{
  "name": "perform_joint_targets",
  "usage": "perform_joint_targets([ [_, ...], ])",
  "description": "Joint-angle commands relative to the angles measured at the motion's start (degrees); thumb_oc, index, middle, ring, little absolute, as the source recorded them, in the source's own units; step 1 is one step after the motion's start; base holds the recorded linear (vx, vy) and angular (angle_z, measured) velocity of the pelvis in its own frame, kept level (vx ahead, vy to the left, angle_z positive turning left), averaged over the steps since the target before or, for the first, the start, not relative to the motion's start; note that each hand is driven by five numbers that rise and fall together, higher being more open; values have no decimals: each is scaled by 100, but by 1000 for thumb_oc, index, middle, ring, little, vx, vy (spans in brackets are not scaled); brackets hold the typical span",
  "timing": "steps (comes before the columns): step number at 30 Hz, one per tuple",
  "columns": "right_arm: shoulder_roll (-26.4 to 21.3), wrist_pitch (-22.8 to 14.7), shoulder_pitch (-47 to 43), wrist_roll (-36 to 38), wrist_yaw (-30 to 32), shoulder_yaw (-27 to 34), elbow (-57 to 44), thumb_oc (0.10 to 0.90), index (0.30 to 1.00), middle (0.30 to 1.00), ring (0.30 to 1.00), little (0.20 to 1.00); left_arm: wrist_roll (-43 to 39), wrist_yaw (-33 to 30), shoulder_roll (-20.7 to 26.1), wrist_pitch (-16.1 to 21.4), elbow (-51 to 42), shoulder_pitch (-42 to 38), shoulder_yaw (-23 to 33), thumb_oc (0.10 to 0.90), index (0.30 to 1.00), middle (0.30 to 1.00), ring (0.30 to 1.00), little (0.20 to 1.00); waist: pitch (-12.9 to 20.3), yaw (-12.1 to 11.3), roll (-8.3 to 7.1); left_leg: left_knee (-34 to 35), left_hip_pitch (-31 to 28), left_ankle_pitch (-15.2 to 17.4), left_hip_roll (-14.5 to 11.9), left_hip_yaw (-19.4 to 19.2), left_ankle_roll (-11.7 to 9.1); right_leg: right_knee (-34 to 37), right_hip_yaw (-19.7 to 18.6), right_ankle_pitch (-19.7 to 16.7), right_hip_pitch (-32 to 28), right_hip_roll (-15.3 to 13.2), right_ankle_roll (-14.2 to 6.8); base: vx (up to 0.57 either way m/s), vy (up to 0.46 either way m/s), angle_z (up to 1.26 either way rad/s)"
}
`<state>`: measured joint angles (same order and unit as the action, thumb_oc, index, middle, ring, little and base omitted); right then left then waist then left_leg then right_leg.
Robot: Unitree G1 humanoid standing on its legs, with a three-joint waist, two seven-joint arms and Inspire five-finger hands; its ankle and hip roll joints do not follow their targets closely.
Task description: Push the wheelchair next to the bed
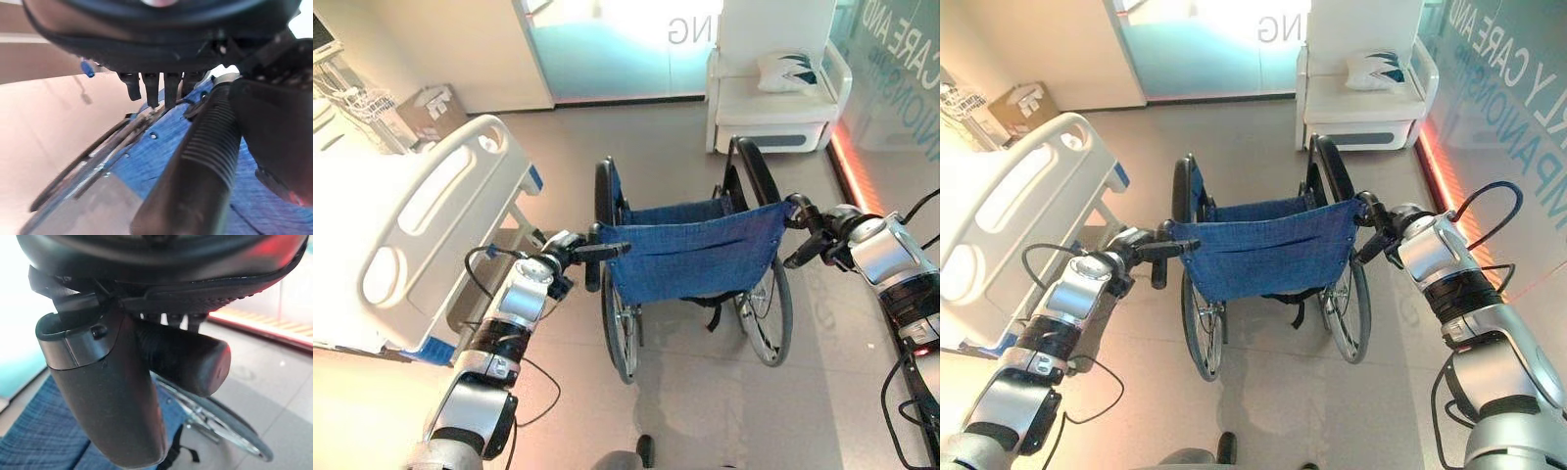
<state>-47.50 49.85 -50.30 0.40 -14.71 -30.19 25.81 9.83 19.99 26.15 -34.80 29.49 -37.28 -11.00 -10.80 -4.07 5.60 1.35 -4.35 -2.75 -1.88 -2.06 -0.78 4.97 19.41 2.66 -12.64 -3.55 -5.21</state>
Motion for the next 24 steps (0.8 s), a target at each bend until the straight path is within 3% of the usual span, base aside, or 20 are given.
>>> perform_joint_targets([
  [1,105,-227,-793,-391,7,-221,-10,800,900,900,900,900,1263,416,1364,-1747,2147,1774,-685,800,900,900,900,900,-1,-463,-657,-407,272,316,401,-126,208,-865,-58,99,604,-27,172,0,0,0],
  [8,298,-190,-963,-110,252,-356,212,800,900,900,900,900,1917,847,1343,-1311,2452,1152,-1199,800,900,900,900,900,21,-385,-685,-381,230,339,421,-102,236,-854,-120,78,592,-24,172,24,3,0],
  [12,363,-184,-1043,7,354,-397,284,800,900,900,900,900,1691,360,1247,-1172,2472,905,-1347,800,900,900,900,900,27,-354,-704,-333,196,345,441,-98,250,-832,-140,65,590,-24,165,0,0,0],
  [14,377,-187,-1048,112,395,-391,299,800,900,900,900,900,1564,154,1217,-1073,2439,809,-1382,722,782,782,782,782,31,-344,-715,-319,189,350,447,-94,255,-820,-151,59,592,-20,166,0,0,0],
  [15,408,-158,-1055,276,506,-388,308,800,900,900,900,900,1480,-60,1212,-1004,2351,688,-1402,551,526,526,526,526,26,-339,-723,-311,188,351,450,-89,253,-814,-158,48,597,-23,161,0,0,0],
  [16,435,-128,-1062,400,537,-371,322,765,848,848,848,848,1443,-167,1215,-959,2258,580,-1420,538,507,507,507,507,22,-337,-727,-306,189,351,453,-82,255,-814,-165,42,602,-23,161,0,0,0],
  [17,435,-128,-1062,406,542,-371,322,765,848,848,848,848,1440,-171,1215,-958,2259,578,-1422,538,507,507,507,507,21,-338,-728,-307,189,351,453,-82,255,-814,-165,42,601,-23,161,1,-5,4],
  [19,484,-98,-1060,585,571,-331,360,706,759,759,759,759,1482,-377,1212,-853,2073,398,-1445,491,436,436,436,436,11,-337,-744,-308,194,356,461,-73,258,-807,-171,28,606,-21,165,-3,-8,3],
  [20,504,-98,-1063,717,620,-332,381,637,655,655,655,655,1429,-466,1224,-813,1985,321,-1483,439,359,359,359,359,0,-335,-749,-316,199,357,463,-67,260,-807,-179,26,605,-16,173,0,0,0],
  [21,557,-92,-1024,867,726,-291,405,400,300,300,300,300,1456,-555,1224,-728,1866,190,-1503,400,300,300,300,300,-17,-327,-757,-338,203,362,468,-64,261,-813,-181,18,604,-17,178,0,0,0],
  [24,648,-56,-1006,943,674,-252,486,400,300,300,300,300,1402,-638,1174,-647,1702,-28,-1581,400,300,300,300,300,-47,-317,-776,-345,209,363,478,-44,269,-822,-192,6,612,-11,188,-7,-10,6],
])
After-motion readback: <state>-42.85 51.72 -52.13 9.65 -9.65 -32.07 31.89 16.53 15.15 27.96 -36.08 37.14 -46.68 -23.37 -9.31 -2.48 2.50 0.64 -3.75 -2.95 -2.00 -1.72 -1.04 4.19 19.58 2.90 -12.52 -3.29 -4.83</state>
